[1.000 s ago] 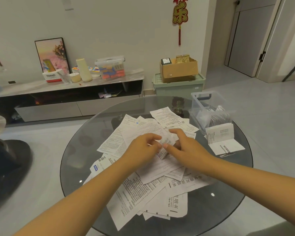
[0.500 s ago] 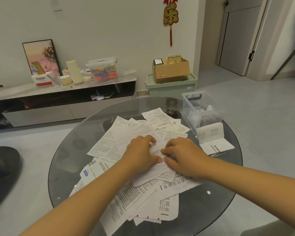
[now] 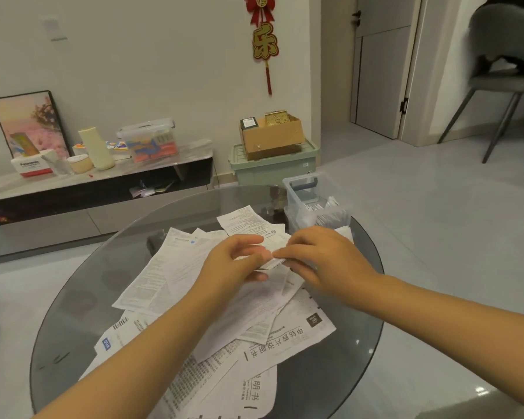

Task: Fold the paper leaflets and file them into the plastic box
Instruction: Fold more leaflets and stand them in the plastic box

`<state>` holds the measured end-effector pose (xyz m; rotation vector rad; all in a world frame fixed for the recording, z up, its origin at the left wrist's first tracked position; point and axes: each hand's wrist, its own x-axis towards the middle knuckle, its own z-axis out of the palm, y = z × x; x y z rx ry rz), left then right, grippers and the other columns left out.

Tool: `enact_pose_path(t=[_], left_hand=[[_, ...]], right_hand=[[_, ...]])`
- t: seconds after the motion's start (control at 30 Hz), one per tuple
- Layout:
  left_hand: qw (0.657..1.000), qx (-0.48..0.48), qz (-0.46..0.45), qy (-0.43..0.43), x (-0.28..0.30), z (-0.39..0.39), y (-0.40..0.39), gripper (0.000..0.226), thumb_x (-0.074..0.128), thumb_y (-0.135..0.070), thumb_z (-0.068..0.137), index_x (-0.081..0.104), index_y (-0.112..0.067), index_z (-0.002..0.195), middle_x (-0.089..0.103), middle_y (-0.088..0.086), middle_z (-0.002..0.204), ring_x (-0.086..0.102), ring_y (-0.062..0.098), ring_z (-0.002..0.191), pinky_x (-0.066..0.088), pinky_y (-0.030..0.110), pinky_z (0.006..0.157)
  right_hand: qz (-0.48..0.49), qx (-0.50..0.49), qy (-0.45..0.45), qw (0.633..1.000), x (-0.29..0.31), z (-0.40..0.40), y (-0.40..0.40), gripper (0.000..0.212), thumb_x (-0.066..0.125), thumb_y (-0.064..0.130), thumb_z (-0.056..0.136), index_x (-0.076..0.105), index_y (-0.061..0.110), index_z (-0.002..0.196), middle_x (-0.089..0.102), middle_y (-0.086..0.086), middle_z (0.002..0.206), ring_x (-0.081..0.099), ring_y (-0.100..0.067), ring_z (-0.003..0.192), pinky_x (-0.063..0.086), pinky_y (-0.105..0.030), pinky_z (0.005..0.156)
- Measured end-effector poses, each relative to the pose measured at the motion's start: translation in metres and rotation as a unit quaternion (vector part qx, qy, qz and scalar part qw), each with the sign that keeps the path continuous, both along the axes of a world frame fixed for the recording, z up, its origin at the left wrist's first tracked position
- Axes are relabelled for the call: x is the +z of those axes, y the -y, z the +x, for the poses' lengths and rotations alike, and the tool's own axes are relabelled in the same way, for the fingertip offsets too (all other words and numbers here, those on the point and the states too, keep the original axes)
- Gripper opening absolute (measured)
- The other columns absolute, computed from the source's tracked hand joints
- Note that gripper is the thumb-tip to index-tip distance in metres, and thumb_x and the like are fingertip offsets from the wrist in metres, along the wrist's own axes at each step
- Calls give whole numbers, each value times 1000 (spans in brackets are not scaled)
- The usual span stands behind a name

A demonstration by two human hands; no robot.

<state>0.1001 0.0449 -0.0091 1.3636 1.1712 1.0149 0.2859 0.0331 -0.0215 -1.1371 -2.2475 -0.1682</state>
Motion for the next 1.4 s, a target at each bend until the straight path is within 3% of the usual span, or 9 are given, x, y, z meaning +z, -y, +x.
enact_pose_path(t=[0.1, 0.27, 0.43, 0.53, 0.8, 1.0, 1.13, 1.23, 1.4], left_hand=[[999, -18, 32, -15, 0, 16, 4, 11, 59, -21, 92, 63, -18, 102, 69, 0, 102, 70, 13, 86, 56, 24, 69], [969, -13, 105, -224, -22, 40, -3, 25, 64, -20, 88, 58, -29, 110, 61, -14, 115, 60, 0, 95, 46, 16, 81], [970, -38, 99, -217, -30, 71, -6, 57, 70, -20, 84, 45, -22, 135, 56, -12, 118, 56, -2, 93, 44, 3, 66], [969, -45, 118, -211, -34, 80, -8, 61, 68, -13, 84, 42, -25, 138, 57, -12, 120, 55, -1, 102, 44, 2, 74], [938, -56, 229, -254, -39, 91, -1, 15, 64, -17, 88, 70, -25, 100, 61, -17, 88, 57, 2, 84, 44, 12, 71], [862, -106, 328, -373, -50, 85, -3, 25, 60, -17, 90, 70, -21, 112, 56, -5, 95, 52, 11, 89, 41, 20, 74], [846, -149, 322, -397, -51, 78, -7, 33, 53, -15, 88, 67, -21, 117, 50, -9, 98, 49, 10, 95, 38, 17, 79], [831, -167, 328, -417, -49, 77, -7, 48, 41, -25, 78, 66, -21, 119, 55, -7, 102, 51, 14, 98, 44, 25, 84], [877, -144, 271, -369, -43, 77, -8, 40, 38, -25, 86, 70, -19, 109, 60, -9, 105, 53, 7, 98, 36, 14, 84]], right_hand=[[44, -24, 2, 999, 9, 19, 1, 31, 47, 33, 87, 75, 20, 92, 67, 2, 76, 61, -18, 65, 44, -25, 58], [51, -132, -34, 989, 12, 51, 9, 26, 47, 29, 87, 67, 16, 77, 65, 4, 67, 58, -18, 58, 44, -26, 54], [-183, -209, -88, 957, -5, 78, 14, 13, 35, 27, 100, 38, 16, 93, 54, -1, 71, 48, -23, 64, 28, -31, 50], [-261, -191, -104, 941, -14, 87, 15, 16, 33, 30, 101, 37, 18, 91, 48, 6, 71, 47, -16, 64, 32, -24, 51], [-288, -157, -45, 944, -15, 95, 19, 12, 35, 30, 100, 40, 22, 93, 49, 9, 70, 45, -11, 63, 31, -24, 53], [-89, -176, -81, 977, -21, 100, 24, 22, 41, 38, 82, 56, 22, 79, 59, 0, 64, 49, -20, 60, 32, -22, 56], [16, -172, -99, 980, -20, 91, 21, 27, 42, 36, 79, 62, 19, 73, 55, 3, 56, 45, -16, 52, 25, -12, 60], [48, -167, -104, 979, -16, 88, 18, 22, 49, 32, 81, 66, 19, 76, 59, 7, 61, 51, -16, 57, 36, -22, 58], [20, -156, 31, 987, -32, 90, 12, 18, 56, 32, 75, 74, 27, 73, 67, 13, 63, 59, -15, 56, 43, -26, 55]])
